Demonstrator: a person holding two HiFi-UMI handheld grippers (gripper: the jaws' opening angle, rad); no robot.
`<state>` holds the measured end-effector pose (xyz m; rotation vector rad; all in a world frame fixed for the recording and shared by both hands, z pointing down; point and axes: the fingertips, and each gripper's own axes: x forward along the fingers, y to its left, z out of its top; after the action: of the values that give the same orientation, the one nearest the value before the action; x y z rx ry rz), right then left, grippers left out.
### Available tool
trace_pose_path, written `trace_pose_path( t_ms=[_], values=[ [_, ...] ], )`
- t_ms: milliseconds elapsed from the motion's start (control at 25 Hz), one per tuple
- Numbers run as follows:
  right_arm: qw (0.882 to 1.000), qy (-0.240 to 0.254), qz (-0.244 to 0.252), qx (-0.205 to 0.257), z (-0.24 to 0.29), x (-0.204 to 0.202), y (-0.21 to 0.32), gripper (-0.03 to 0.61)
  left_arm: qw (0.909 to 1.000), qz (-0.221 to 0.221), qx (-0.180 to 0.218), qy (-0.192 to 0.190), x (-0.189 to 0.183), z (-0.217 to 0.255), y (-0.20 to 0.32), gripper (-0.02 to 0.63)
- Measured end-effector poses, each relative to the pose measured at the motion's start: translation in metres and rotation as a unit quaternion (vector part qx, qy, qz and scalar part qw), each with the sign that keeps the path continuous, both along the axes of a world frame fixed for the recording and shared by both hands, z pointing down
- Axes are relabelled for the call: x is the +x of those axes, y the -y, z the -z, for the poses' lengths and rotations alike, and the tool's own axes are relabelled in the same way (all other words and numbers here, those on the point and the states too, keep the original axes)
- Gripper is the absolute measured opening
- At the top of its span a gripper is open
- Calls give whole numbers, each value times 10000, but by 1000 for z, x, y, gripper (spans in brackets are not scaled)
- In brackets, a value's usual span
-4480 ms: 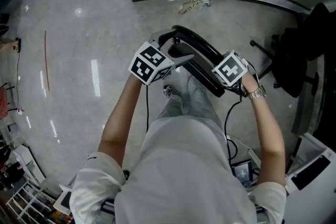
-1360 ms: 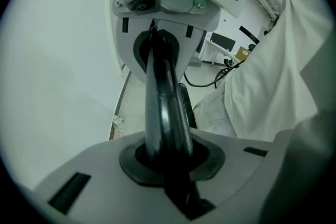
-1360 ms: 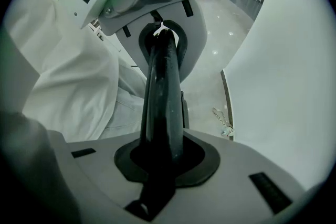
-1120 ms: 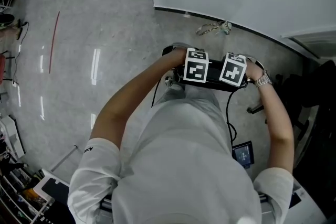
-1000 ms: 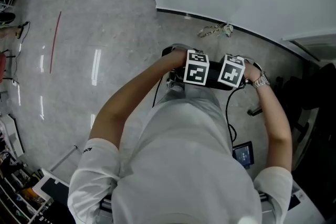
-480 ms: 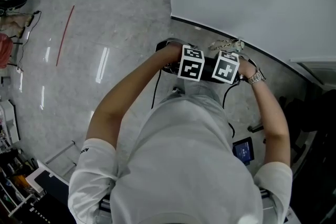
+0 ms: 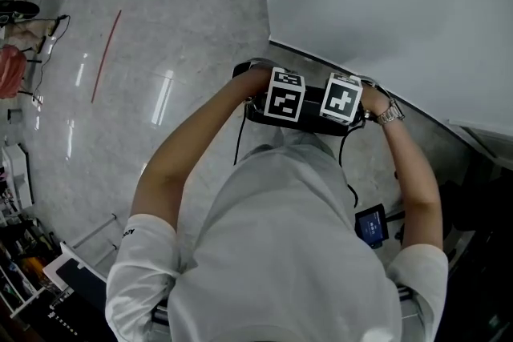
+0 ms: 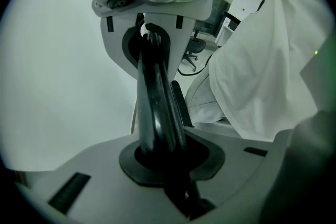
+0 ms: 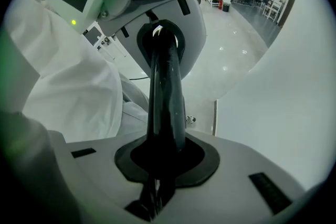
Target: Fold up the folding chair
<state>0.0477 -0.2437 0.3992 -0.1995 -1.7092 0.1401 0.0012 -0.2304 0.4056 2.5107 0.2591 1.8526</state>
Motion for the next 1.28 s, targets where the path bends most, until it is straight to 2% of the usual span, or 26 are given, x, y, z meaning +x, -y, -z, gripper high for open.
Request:
trace_pose_path(
  t_ms=[200, 360, 560, 800, 1000, 1160, 1280],
  values=[
    [9997, 52, -94, -228, -5, -3, 49, 54, 9995, -104, -242, 148, -8, -7, 54, 66],
    [9997, 26, -79, -219, -4, 2, 80, 54, 9987, -294, -335, 242, -3, -8, 90, 63],
    [9998, -3, -192, -53, -3, 8, 122, 54, 9987, -405, -195, 245, 3, -9, 131, 63],
    [9983, -108, -564, 71, -1, -7, 162, 55, 9990, -334, 60, 283, -11, -8, 179, 61],
    [9950, -76, -989, -97, -3, -7, 179, 55, 9990, -419, 14, 169, -12, -8, 195, 60],
    [9931, -106, -1139, -251, -3, 1, 185, 64, 9987, -506, 15, 13, -6, -6, 202, 61],
    [9900, -127, -1405, -20, -1, -2, 200, 86, 9990, -402, 149, -130, -9, -5, 211, 61]
  ],
)
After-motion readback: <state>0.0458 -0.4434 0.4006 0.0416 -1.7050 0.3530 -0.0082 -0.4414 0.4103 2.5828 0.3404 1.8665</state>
